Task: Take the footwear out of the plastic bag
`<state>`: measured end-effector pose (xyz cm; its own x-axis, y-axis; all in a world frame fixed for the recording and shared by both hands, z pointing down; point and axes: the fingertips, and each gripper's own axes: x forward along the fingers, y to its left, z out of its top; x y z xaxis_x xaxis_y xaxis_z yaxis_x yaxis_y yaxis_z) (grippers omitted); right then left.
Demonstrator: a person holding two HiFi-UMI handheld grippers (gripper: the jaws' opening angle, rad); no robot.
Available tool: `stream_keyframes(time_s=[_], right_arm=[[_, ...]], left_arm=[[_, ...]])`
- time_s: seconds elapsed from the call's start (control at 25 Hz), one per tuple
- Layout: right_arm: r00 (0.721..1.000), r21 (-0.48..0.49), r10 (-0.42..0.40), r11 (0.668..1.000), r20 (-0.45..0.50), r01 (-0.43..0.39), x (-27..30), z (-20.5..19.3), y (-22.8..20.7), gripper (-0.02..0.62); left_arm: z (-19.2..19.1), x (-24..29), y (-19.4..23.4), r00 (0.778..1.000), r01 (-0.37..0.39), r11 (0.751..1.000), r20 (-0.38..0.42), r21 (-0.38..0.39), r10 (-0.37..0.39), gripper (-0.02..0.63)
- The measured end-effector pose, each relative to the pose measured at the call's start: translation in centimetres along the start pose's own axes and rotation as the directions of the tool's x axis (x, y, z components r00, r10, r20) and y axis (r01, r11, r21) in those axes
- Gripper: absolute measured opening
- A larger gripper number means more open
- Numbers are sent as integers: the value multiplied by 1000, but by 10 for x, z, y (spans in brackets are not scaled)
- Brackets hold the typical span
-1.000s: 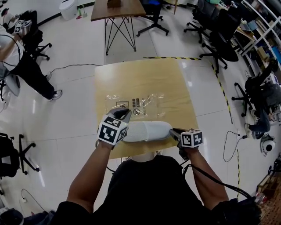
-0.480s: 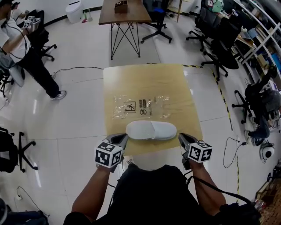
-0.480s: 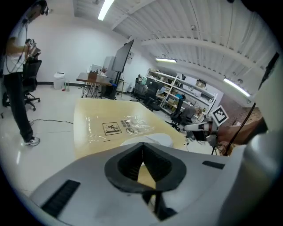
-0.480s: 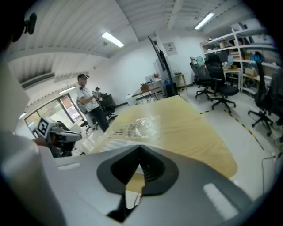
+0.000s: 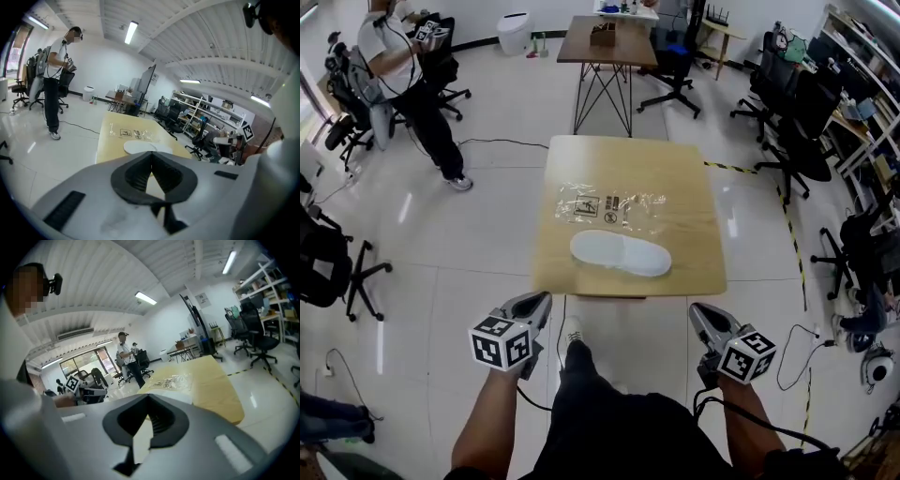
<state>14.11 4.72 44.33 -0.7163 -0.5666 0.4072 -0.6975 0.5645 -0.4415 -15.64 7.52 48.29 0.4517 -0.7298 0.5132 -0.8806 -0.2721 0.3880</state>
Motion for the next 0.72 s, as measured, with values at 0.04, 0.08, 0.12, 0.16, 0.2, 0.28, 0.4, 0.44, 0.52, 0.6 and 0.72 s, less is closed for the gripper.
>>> stream_keyframes(time_s=[0.04, 0.08, 0.12, 0.16, 0.2, 0.28, 0.4, 0.44, 0.52, 0.6, 0.72], right_arm=[[1000, -28, 7, 1000, 13, -7, -14, -6, 5, 2], [1000, -43, 14, 999, 23, -13, -26, -12, 9, 2], [999, -46, 22, 999, 28, -21, -36, -19, 13, 1], [999, -39, 31, 999, 27, -30, -45, -27, 18, 2], [999, -24, 40, 999, 22, -39, -53, -36, 23, 0], [998, 16, 59, 998, 11, -59, -69, -53, 34, 0], [996, 35, 91, 995, 12, -91, -86, -69, 51, 2], [995, 24, 96, 995, 16, -97, -89, -72, 55, 2], [994, 17, 99, 995, 34, -100, -94, -75, 59, 2], [994, 35, 93, 995, 52, -95, -97, -75, 60, 2], [992, 90, 101, 990, 77, -108, -106, -74, 68, 2]], left_arm=[[-12, -7, -9, 1000, -19, 1000, -3, 9, 19, 8], [-23, -13, -18, 999, -32, 999, -5, 16, 32, 8], [-30, -20, -28, 999, -39, 999, -2, 19, 39, 7], [-37, -27, -38, 999, -42, 999, 1, 21, 42, 7], [-43, -34, -48, 999, -43, 999, -1, 23, 43, 8], [-59, -47, -68, 999, -43, 999, -21, 33, 44, 6], [-84, -54, -103, 997, -15, 997, -71, 72, 21, 7], [-89, -55, -113, 997, -1, 996, -82, 87, 8, 8], [-92, -56, -128, 996, 18, 993, -88, 113, -9, 7], [-88, -60, -134, 996, 20, 988, -86, 153, -7, 8], [-77, -72, -137, 997, 27, 976, -77, 214, -11, 8]])
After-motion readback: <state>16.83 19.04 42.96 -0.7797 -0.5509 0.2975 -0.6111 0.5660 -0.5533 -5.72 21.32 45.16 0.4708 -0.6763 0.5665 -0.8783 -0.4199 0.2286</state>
